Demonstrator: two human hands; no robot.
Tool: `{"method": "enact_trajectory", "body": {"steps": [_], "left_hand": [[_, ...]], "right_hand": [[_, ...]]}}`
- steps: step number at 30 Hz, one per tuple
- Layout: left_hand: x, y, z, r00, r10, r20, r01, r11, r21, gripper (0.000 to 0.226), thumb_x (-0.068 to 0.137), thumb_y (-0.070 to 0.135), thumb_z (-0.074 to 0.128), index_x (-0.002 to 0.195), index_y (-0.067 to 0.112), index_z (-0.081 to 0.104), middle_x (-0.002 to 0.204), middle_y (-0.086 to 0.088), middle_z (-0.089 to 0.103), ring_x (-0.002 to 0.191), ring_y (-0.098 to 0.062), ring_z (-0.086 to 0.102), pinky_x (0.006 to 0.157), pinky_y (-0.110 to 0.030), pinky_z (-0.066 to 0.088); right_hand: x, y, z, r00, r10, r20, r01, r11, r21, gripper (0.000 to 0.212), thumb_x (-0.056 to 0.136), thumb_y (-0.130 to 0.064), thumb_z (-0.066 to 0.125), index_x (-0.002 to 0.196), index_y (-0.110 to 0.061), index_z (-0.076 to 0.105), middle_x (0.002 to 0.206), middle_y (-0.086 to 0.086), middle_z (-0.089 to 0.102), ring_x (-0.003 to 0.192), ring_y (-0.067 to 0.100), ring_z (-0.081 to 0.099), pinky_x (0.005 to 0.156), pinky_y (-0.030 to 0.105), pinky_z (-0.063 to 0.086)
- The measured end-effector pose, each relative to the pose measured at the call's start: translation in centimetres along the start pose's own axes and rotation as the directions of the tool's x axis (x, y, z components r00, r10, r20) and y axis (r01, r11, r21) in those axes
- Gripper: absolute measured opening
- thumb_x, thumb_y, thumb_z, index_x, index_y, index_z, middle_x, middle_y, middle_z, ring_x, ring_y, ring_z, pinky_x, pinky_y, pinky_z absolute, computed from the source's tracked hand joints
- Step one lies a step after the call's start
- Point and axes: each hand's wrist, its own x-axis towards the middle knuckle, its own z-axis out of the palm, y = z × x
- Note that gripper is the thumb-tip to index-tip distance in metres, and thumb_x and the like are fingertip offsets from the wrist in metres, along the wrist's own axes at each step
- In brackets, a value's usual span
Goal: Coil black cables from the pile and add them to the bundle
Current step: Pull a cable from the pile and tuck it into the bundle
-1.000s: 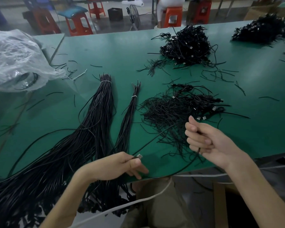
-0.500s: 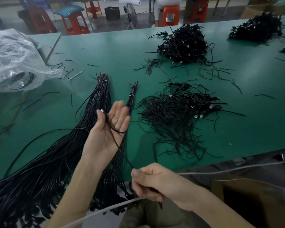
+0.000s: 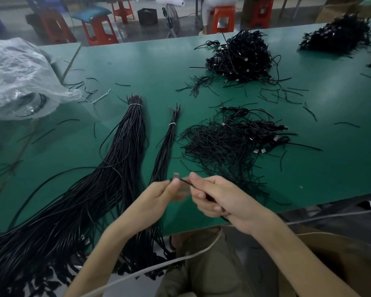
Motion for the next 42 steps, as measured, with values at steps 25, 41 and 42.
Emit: {"method": "enact_trajectory", "body": {"steps": [25,41,42], "left_hand": [[0.5,-0.4,1.9,0.987,0.007,-0.162,-0.010,1.000,-0.020,0.044,0.106,0.041,0.036,0.101,0.027,0.078,0.096,0.008,0.080,0.090,-0.010,0.076,0.077,-0.019,0.056],[1.7,1.2,0.5,0.940,-0.161,-0.300,-0.186,0.495,-0.849,0.046,0.111,0.038,0.040,0.075,0.023,0.064,0.058,0.012,0.034,0.043,-0.006,0.023,0.048,-0.021,0.022],[1.7,1.0,0.3,0.941,-0.163,-0.296,-0.186,0.481,-0.857,0.046,0.111,0.037,0.040,0.073,0.023,0.062,0.057,0.012,0.033,0.042,-0.005,0.021,0.048,-0.024,0.018]], "right_hand": [[1.4,1.4,0.4,0.951,-0.135,-0.278,0.060,0.963,-0.263,0.055,0.108,-0.046,0.044,0.062,-0.015,0.045,0.044,0.000,0.031,0.040,0.013,0.023,0.044,0.023,0.023],[2.5,3.6,0.1,0.947,-0.272,-0.171,0.098,0.751,-0.653,0.038,0.101,-0.044,0.060,0.073,-0.020,0.066,0.057,0.000,0.062,0.049,0.006,0.052,0.055,0.015,0.039],[2.5,3.4,-0.2,0.944,-0.276,-0.182,0.077,0.718,-0.692,0.035,0.100,-0.044,0.062,0.076,-0.019,0.068,0.060,0.001,0.063,0.050,0.006,0.053,0.055,0.016,0.039]]}}
